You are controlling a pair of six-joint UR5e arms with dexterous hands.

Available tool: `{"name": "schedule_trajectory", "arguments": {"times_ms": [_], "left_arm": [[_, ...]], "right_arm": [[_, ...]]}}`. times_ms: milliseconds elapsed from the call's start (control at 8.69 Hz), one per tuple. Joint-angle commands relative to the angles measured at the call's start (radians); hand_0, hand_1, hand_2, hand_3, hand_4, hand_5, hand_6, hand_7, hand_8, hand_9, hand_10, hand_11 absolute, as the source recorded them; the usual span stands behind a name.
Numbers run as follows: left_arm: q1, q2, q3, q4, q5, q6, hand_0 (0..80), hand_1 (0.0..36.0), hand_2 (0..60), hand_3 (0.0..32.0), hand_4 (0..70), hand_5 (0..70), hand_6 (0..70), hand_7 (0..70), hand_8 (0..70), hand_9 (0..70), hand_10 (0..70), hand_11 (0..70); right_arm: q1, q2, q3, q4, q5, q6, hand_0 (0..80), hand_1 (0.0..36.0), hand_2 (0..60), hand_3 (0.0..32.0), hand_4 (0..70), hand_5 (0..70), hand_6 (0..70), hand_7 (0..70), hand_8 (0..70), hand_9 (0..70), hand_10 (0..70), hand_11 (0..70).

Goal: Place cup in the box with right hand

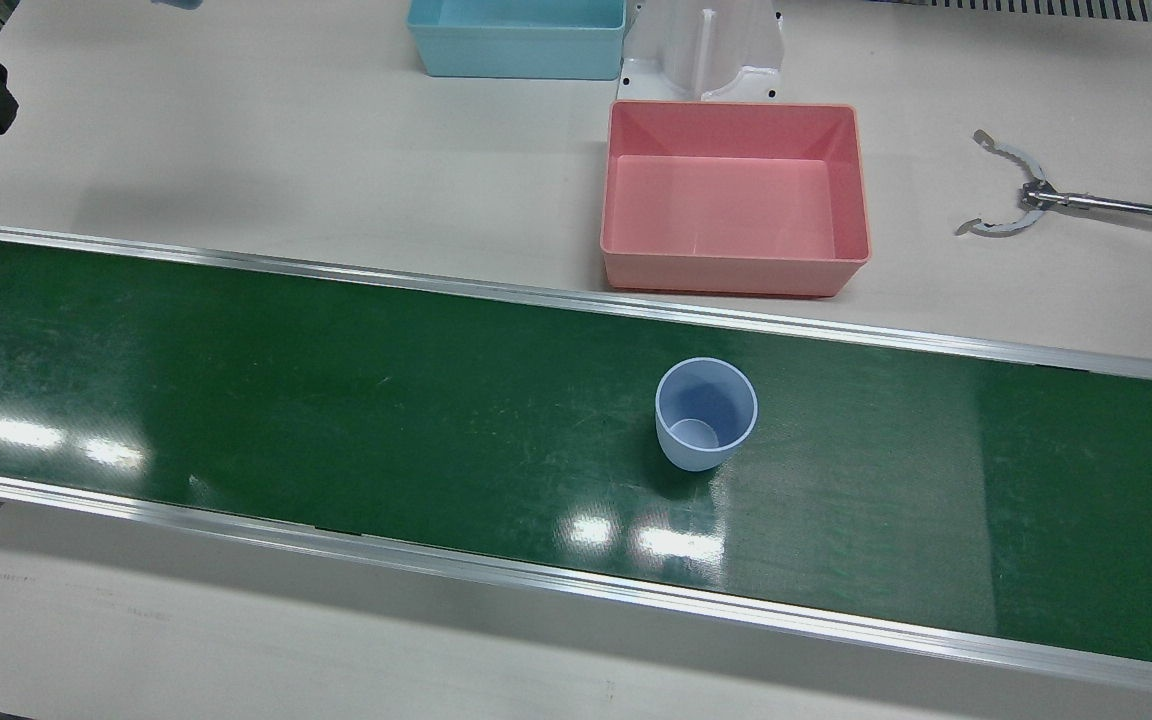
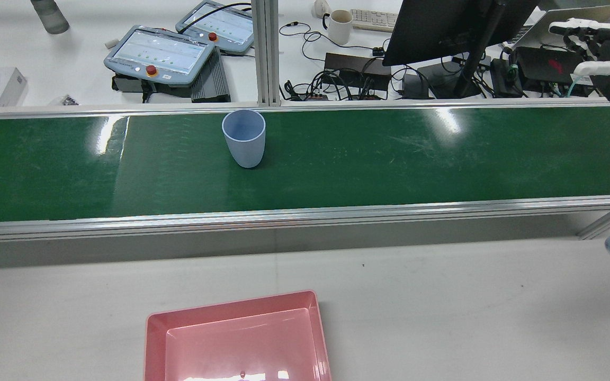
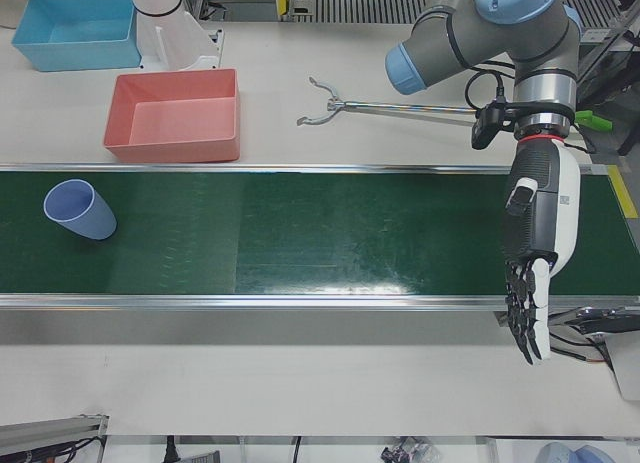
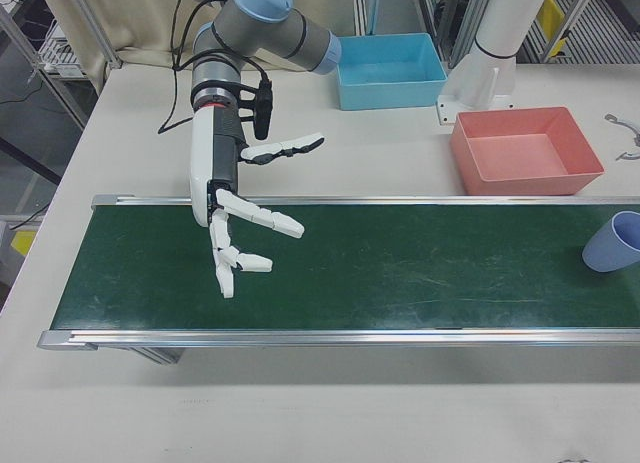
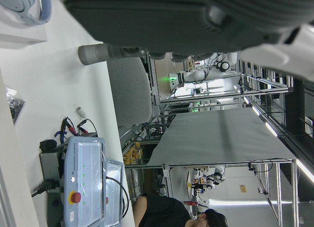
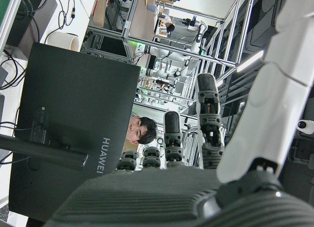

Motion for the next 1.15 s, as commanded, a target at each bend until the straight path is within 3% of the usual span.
{"name": "schedule_trajectory", "arguments": {"times_ms": [0,115,345,576,921,1036], "left_arm": [[0.000,0.000,0.000,0.000,0.000,-0.002,0.0,0.0,0.0,0.0,0.0,0.0,0.0,0.0,0.0,0.0,0.0,0.0],[0.000,0.000,0.000,0.000,0.000,-0.002,0.0,0.0,0.0,0.0,0.0,0.0,0.0,0.0,0.0,0.0,0.0,0.0],[0.000,0.000,0.000,0.000,0.000,0.000,0.0,0.0,0.0,0.0,0.0,0.0,0.0,0.0,0.0,0.0,0.0,0.0],[0.000,0.000,0.000,0.000,0.000,0.000,0.0,0.0,0.0,0.0,0.0,0.0,0.0,0.0,0.0,0.0,0.0,0.0],[0.000,0.000,0.000,0.000,0.000,0.000,0.0,0.0,0.0,0.0,0.0,0.0,0.0,0.0,0.0,0.0,0.0,0.0],[0.000,0.000,0.000,0.000,0.000,-0.002,0.0,0.0,0.0,0.0,0.0,0.0,0.0,0.0,0.0,0.0,0.0,0.0]], "right_arm": [[-0.003,0.000,0.000,0.000,-0.001,-0.001,53.9,6.3,0.0,1.4,30.3,4.4,6.3,31.5,2.7,8.4,4.4,7.7],[-0.011,0.000,0.000,0.000,-0.001,-0.002,54.3,6.7,0.0,10.0,27.1,4.6,5.5,31.7,2.5,8.5,4.7,8.2],[-0.015,0.003,-0.008,0.002,-0.009,-0.002,54.0,6.6,0.0,13.8,26.4,4.5,5.5,33.7,2.2,8.6,4.9,8.5],[-0.014,0.003,-0.009,0.002,-0.013,-0.001,54.1,6.5,0.0,8.0,29.2,4.4,7.1,39.2,2.8,10.2,5.2,8.8],[-0.014,0.005,-0.011,0.002,-0.013,-0.001,54.3,6.8,0.0,7.2,28.3,4.5,7.0,38.6,2.5,9.7,4.9,8.5],[-0.014,0.005,-0.011,0.002,-0.013,-0.001,54.2,6.7,0.0,5.0,28.5,4.5,7.6,40.8,2.8,10.2,4.8,8.3]]}}
